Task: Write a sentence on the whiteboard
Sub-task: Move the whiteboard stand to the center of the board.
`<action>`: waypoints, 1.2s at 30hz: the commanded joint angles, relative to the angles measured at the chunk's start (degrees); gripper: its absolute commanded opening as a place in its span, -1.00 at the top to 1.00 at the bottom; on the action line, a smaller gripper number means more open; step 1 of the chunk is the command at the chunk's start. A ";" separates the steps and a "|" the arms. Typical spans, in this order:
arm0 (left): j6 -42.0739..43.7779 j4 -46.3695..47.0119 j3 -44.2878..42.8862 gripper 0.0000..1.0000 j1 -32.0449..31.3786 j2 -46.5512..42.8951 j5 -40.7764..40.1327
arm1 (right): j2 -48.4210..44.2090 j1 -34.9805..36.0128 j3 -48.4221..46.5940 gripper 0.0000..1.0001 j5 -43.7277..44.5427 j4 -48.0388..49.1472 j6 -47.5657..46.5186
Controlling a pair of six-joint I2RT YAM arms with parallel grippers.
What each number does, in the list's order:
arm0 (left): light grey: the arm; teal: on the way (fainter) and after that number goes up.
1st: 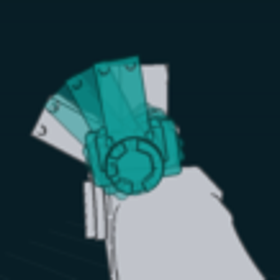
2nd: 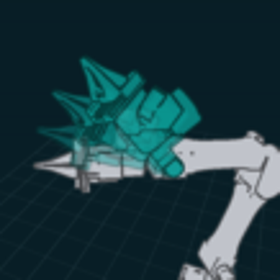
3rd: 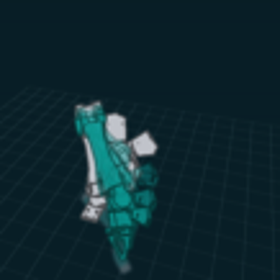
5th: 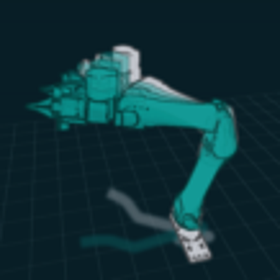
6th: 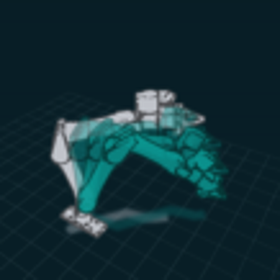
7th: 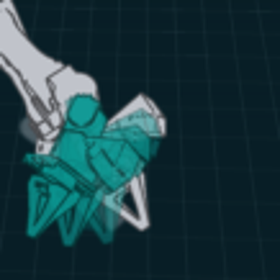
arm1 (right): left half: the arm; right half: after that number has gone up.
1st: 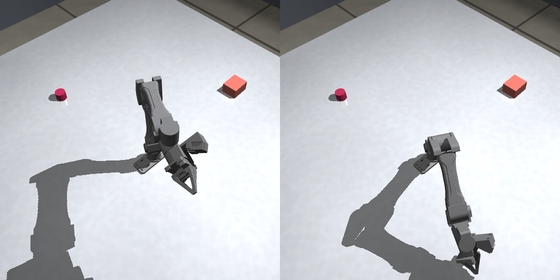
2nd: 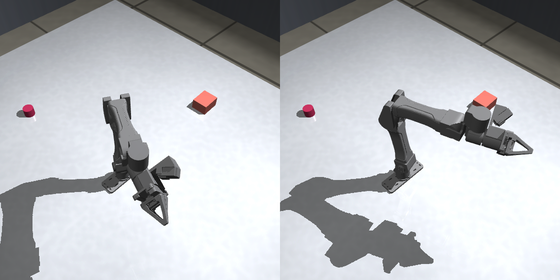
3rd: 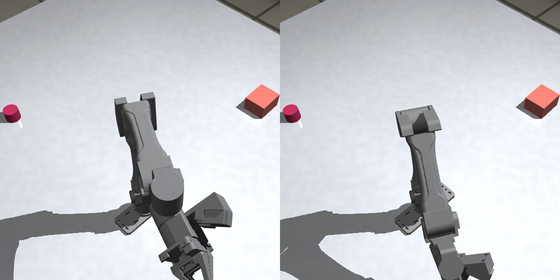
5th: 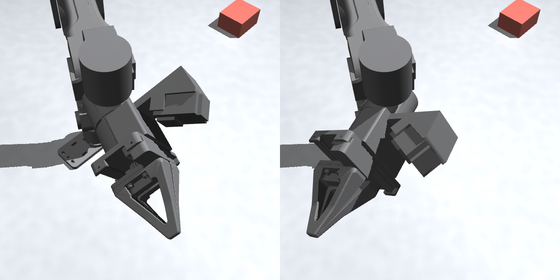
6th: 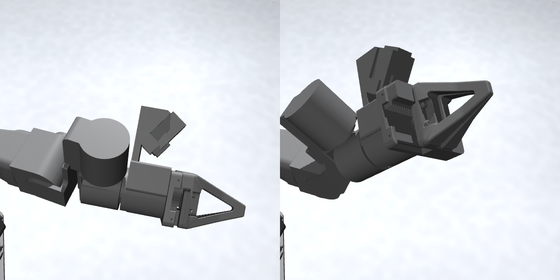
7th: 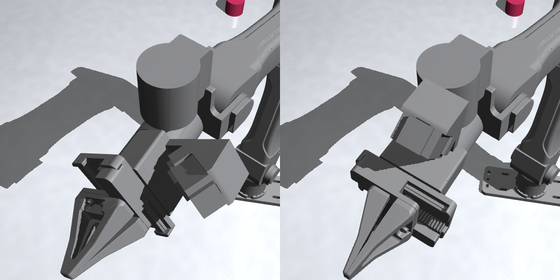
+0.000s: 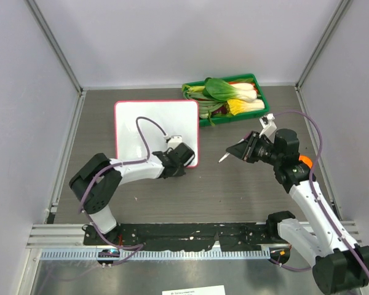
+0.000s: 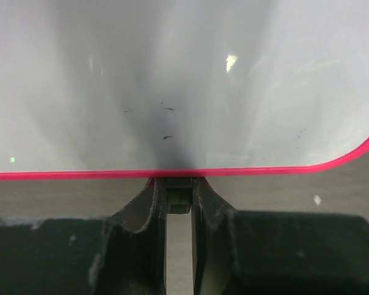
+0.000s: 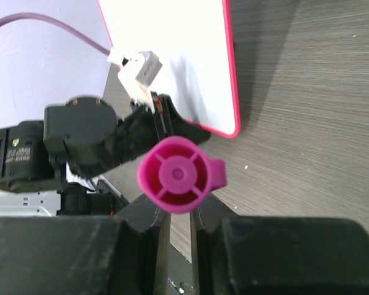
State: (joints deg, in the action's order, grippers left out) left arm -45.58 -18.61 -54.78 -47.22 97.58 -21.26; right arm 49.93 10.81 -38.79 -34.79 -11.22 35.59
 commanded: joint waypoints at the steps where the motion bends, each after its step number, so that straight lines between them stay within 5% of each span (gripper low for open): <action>1: -15.14 -2.22 -0.75 1.00 -8.66 0.50 3.60 | -4.31 -0.09 -3.58 0.99 5.69 -6.78 -3.86; 8: -21.56 -8.54 -11.99 1.00 -19.39 7.26 -3.08 | -9.32 -0.35 -7.00 0.99 14.12 -16.62 -8.17; 17: -25.35 -8.63 -22.37 0.88 -23.79 17.46 -1.60 | -13.01 -0.26 -9.11 0.99 22.12 -24.10 -11.25; 23: -22.80 -5.75 -23.44 0.20 -24.32 16.68 -0.02 | -13.28 -0.26 -9.64 0.99 23.09 -25.60 -12.48; 27: -20.96 -4.50 -23.00 -0.50 -24.41 13.34 0.25 | -13.19 -0.17 -10.26 0.99 22.75 -25.60 -12.83; 30: -18.67 -4.77 -22.47 -0.68 -25.02 9.57 0.08 | -12.93 -0.26 -10.78 0.99 22.31 -25.69 -13.01; 36: -15.51 -9.24 -18.26 -0.70 -25.03 -1.05 -2.73 | -11.35 -0.17 -12.19 0.99 19.59 -25.08 -13.45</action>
State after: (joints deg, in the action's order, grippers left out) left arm -63.94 -25.43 -75.35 -72.03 106.43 -21.02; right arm 37.89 10.74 -48.03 -13.50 -38.20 23.22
